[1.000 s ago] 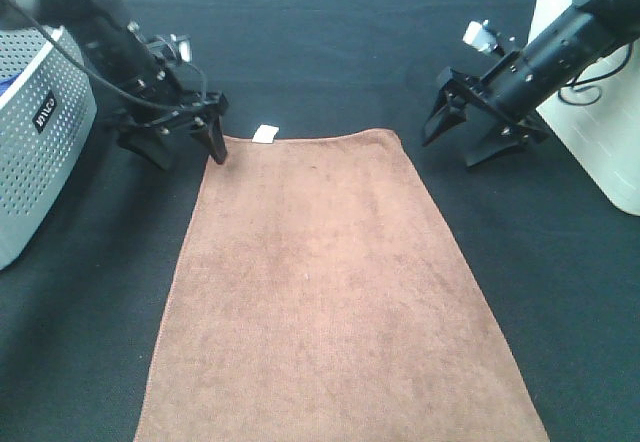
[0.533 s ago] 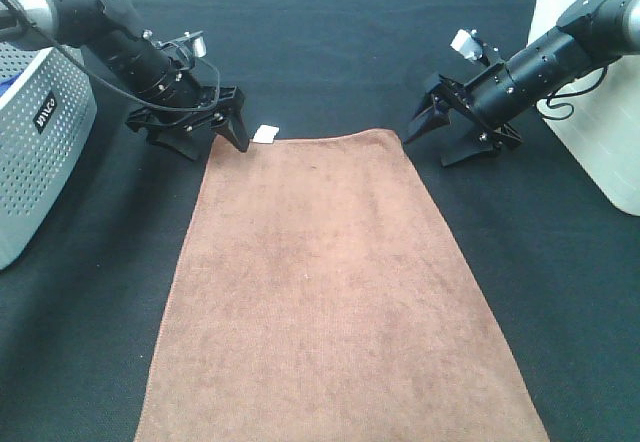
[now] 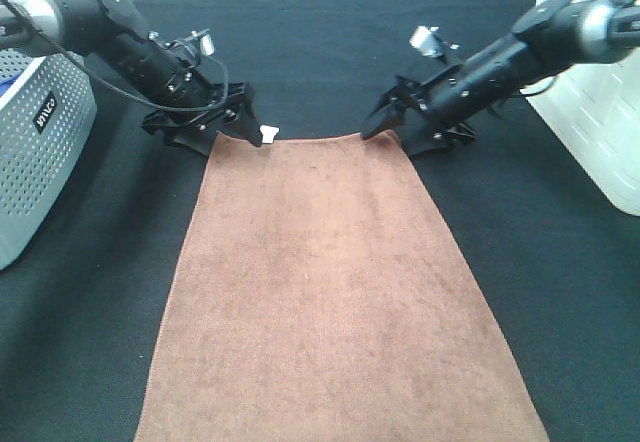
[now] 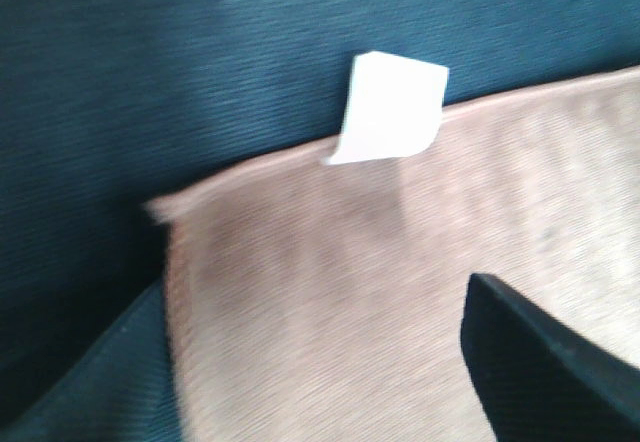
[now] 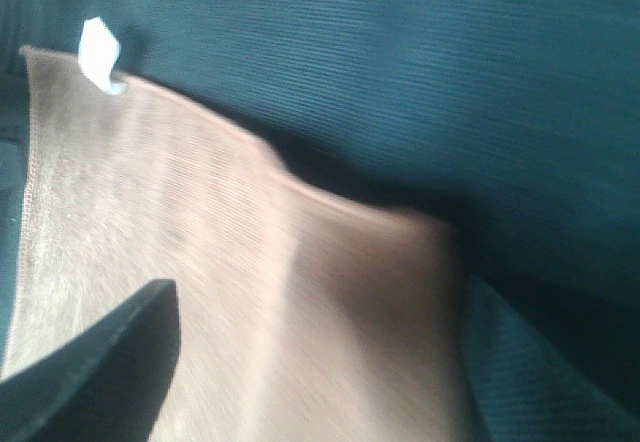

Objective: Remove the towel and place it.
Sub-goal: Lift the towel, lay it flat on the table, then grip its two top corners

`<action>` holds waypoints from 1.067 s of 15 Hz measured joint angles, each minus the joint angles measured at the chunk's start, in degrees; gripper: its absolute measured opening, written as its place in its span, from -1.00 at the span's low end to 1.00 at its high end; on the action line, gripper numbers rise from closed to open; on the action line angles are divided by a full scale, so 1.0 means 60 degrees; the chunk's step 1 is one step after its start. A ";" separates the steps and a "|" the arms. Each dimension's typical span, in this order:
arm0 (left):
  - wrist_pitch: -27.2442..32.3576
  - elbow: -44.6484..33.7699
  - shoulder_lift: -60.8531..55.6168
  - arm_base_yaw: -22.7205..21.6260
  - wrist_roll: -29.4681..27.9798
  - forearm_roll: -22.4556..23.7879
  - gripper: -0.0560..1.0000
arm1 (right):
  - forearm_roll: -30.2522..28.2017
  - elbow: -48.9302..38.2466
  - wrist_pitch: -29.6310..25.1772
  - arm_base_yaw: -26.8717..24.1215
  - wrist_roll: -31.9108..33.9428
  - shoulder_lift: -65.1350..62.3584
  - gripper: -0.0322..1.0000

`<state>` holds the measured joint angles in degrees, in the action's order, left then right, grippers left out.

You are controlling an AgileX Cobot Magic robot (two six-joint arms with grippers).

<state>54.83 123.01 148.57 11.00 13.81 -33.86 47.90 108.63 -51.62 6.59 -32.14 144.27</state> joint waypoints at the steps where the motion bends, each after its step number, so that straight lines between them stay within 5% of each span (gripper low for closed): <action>1: -0.0029 0.0048 0.0067 0.0115 0.0057 -0.0191 0.52 | 0.0000 0.0000 0.0181 0.0210 -0.0048 0.0038 0.47; 4: -0.0086 0.0076 0.0162 0.0162 0.0191 -0.0583 0.49 | -0.0057 0.0000 0.0344 0.0258 -0.0048 0.0038 0.40; 6: -0.0220 0.0076 0.0239 0.0172 0.0325 -0.0802 0.29 | -0.0258 0.0000 0.0439 0.0258 -0.0048 0.0057 0.27; 9: -0.0535 0.0076 0.0334 0.0191 0.0392 -0.0554 -0.37 | -0.0678 0.0000 0.0707 0.0267 -0.0048 0.0076 -0.17; 11: -0.0707 0.0057 0.0344 0.0201 0.0668 -0.0306 -0.86 | -0.0850 0.0000 0.0936 0.0267 -0.0162 0.0105 -0.70; 16: -0.0630 0.0048 0.0334 0.0229 0.1213 -0.0201 -0.88 | -0.0707 0.0000 0.1050 0.0267 -0.0468 0.0143 -0.93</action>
<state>51.05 123.30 150.57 12.38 21.08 -35.07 43.66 108.63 -45.32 8.19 -34.95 145.13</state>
